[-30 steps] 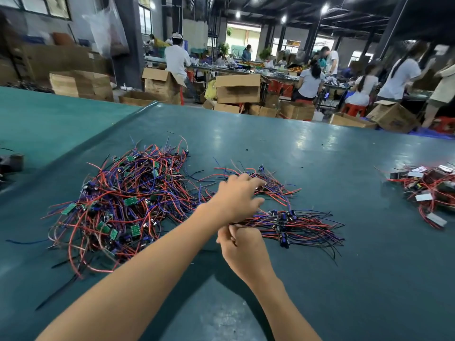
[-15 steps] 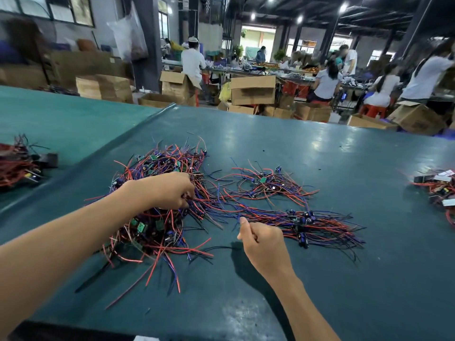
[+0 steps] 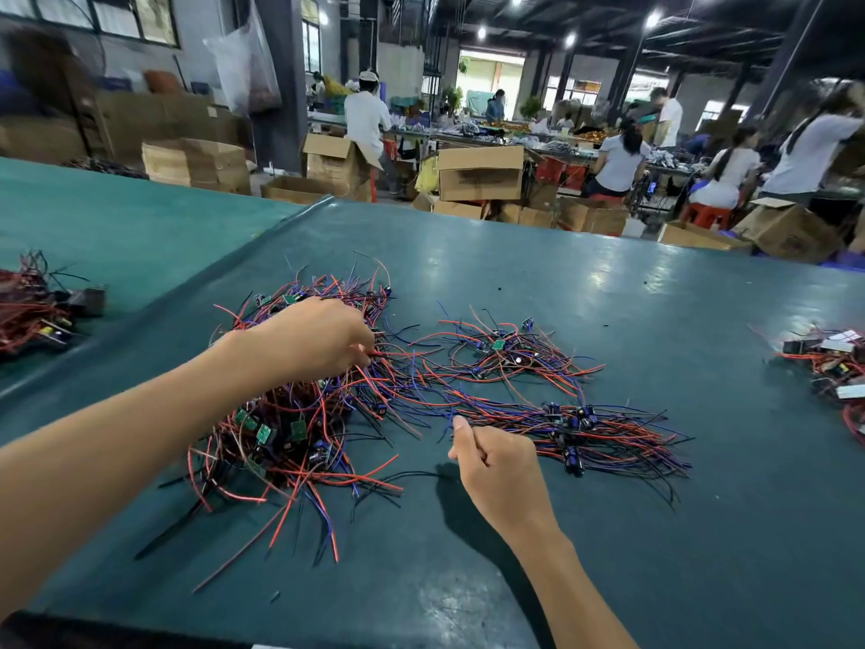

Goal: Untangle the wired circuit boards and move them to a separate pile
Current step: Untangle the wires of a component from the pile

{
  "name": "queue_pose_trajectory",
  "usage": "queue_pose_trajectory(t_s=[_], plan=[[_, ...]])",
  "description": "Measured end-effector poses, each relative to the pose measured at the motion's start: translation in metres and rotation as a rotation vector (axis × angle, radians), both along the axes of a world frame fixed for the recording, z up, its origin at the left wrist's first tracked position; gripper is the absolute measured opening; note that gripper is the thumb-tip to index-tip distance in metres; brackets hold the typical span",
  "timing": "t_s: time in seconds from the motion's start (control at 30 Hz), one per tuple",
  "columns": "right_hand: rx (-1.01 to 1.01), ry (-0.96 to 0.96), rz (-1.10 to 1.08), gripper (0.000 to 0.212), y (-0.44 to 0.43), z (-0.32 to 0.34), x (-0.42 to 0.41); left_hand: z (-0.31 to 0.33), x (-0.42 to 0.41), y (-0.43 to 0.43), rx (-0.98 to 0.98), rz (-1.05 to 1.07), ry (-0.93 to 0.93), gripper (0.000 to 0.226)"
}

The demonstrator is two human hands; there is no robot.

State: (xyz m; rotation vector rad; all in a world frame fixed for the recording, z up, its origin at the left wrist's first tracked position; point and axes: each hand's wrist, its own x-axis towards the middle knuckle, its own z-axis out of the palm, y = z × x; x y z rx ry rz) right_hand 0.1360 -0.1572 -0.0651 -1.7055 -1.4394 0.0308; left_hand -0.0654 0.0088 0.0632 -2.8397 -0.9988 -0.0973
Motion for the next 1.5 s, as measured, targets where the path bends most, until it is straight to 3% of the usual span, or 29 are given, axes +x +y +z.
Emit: queue_pose_trajectory(t_s=[0.13, 0.5, 0.63, 0.7, 0.8, 0.97, 1.03, 1.13, 1.27, 1.33, 1.4, 1.5], plan=[[-0.012, -0.009, -0.008, 0.057, 0.000, -0.001, 0.001, 0.020, 0.003, -0.003, -0.078, -0.016, -0.053, 0.021], [-0.001, 0.026, 0.021, 0.056, -0.002, 0.001, 0.000, 0.061, 0.019, -0.024, -0.096, -0.148, -0.538, 0.023], [0.096, 0.097, 0.124, 0.042, -0.008, 0.008, -0.004, 0.061, 0.035, -0.037, -0.227, -0.168, -0.617, 0.021], [0.109, 0.276, 0.170, 0.027, -0.012, 0.013, -0.008, 0.056, 0.043, -0.046, -0.292, -0.193, -0.598, 0.020], [0.111, 0.664, 0.249, 0.033, -0.015, 0.020, -0.017, 0.043, 0.053, -0.058, -0.371, -0.230, -0.605, 0.017], [0.051, 0.757, 0.308, 0.017, -0.005, 0.032, -0.037, 0.018, 0.071, -0.078, -0.468, -0.223, -0.666, 0.017], [0.053, 0.821, 0.309, 0.023, 0.001, 0.038, -0.040, 0.012, 0.075, -0.082, -0.473, -0.196, -0.709, 0.021], [0.096, 0.943, 0.322, 0.028, 0.006, 0.044, -0.038, 0.013, 0.076, -0.079, -0.565, -0.119, -0.855, 0.021], [0.094, 0.947, 0.378, 0.020, 0.012, 0.051, -0.034, 0.013, 0.081, -0.077, -0.662, -0.039, -1.021, 0.024], [0.062, 1.086, 0.500, 0.018, 0.014, 0.056, -0.026, 0.012, 0.082, -0.074, -0.724, -0.019, -1.035, 0.033], [-0.023, 1.233, 0.659, 0.030, 0.015, 0.057, -0.017, 0.009, 0.076, -0.066, -0.865, 0.020, -1.043, 0.038], [-0.132, 1.378, 0.676, 0.034, 0.017, 0.050, -0.009, -0.010, 0.063, -0.053, -1.009, 0.038, -0.863, 0.041]])
